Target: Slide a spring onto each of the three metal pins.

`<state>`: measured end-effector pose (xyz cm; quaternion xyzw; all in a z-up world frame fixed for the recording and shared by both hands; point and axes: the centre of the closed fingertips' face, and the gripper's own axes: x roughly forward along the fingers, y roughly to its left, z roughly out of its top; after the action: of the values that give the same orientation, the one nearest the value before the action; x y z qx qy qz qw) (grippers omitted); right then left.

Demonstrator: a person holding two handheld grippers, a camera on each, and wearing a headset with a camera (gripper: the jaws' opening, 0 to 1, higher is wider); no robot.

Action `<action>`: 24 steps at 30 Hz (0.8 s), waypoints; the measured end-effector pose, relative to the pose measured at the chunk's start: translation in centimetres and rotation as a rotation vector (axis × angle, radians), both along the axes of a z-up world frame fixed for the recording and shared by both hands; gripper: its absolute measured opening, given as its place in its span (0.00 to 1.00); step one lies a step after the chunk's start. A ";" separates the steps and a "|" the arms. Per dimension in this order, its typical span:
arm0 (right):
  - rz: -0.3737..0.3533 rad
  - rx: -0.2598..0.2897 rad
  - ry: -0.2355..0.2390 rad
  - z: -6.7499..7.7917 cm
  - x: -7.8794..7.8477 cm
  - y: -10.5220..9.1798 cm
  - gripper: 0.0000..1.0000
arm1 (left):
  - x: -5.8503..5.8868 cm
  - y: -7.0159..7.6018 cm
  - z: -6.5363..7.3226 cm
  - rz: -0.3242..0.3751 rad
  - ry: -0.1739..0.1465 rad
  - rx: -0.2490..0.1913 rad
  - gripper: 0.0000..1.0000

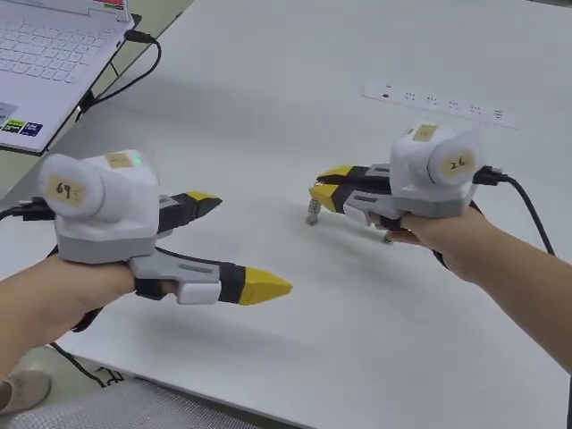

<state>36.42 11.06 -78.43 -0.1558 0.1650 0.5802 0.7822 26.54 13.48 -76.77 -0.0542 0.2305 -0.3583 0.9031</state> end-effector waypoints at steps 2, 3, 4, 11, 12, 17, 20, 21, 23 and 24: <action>0.002 -0.007 0.004 -0.3 -0.1 0.0 0.08 | 0.0 0.0 0.0 0.000 0.003 -0.001 0.97; 0.004 -0.010 0.003 -0.4 -0.1 0.0 0.08 | 0.0 0.0 -0.1 0.000 0.002 -0.001 0.97; 0.004 -0.015 0.003 -0.6 -0.1 0.0 0.08 | -0.1 0.0 -0.1 0.000 0.003 0.000 0.97; 0.012 -0.049 0.020 -1.9 -0.4 -0.1 0.08 | -0.2 0.1 -0.2 -0.001 0.006 0.001 0.96; 0.015 -0.049 0.017 -2.0 -0.5 -0.2 0.08 | -0.2 0.1 -0.2 0.000 0.006 0.000 0.96; 0.014 -0.040 0.019 -1.7 -0.6 0.1 0.08 | -0.2 0.0 -0.2 -0.003 0.006 0.000 0.96; 0.016 -0.046 0.018 -1.6 -0.6 0.2 0.09 | -0.2 -0.1 -0.1 -0.005 0.004 -0.002 0.96; 0.015 -0.047 0.020 -1.6 -0.6 0.2 0.09 | -0.2 -0.1 -0.1 -0.006 0.002 -0.001 0.96; 0.007 -0.041 0.033 -1.5 -0.6 0.2 0.09 | -0.2 -0.1 0.0 -0.006 0.005 0.000 0.96; 0.001 -0.036 0.037 -1.4 -0.5 0.2 0.10 | -0.2 -0.1 0.0 -0.007 0.005 0.001 0.96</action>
<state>35.88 11.21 -79.81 -0.1592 0.1901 0.5802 0.7758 26.32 13.36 -76.74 -0.0540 0.2330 -0.3613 0.9013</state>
